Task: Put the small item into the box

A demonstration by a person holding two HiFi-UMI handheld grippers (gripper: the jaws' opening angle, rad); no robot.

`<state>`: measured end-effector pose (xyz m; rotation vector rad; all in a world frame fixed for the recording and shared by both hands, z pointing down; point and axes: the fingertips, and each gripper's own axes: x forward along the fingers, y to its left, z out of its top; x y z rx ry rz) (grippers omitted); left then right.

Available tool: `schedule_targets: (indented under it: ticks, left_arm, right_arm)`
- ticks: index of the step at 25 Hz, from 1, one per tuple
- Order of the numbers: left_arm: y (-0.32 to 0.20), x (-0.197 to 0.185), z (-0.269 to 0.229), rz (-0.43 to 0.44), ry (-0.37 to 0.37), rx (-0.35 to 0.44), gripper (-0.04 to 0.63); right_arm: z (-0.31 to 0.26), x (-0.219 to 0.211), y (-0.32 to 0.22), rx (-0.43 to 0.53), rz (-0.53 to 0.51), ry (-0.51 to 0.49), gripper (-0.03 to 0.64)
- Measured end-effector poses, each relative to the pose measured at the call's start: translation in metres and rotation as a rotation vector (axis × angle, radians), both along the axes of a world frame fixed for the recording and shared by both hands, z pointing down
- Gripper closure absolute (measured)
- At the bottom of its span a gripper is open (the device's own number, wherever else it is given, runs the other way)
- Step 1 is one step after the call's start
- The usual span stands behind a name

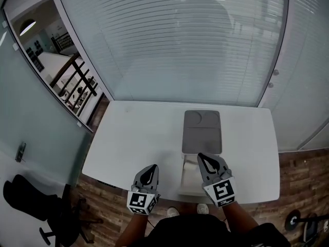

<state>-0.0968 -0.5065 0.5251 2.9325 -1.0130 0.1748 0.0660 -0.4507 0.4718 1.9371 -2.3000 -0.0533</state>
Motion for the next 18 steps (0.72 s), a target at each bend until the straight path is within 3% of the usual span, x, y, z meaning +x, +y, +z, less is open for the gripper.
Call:
schedule_targets:
  ticks: [8, 18]
  left_arm:
    - [0.013, 0.019, -0.008, 0.042, 0.029, 0.016, 0.582]
    - [0.032, 0.041, -0.019, 0.096, 0.049, 0.040, 0.581]
  right_arm:
    - [-0.039, 0.014, 0.024, 0.156, 0.064, -0.005, 0.612]
    - [-0.023, 0.027, 0.036, 0.111, 0.102, 0.032, 0.613]
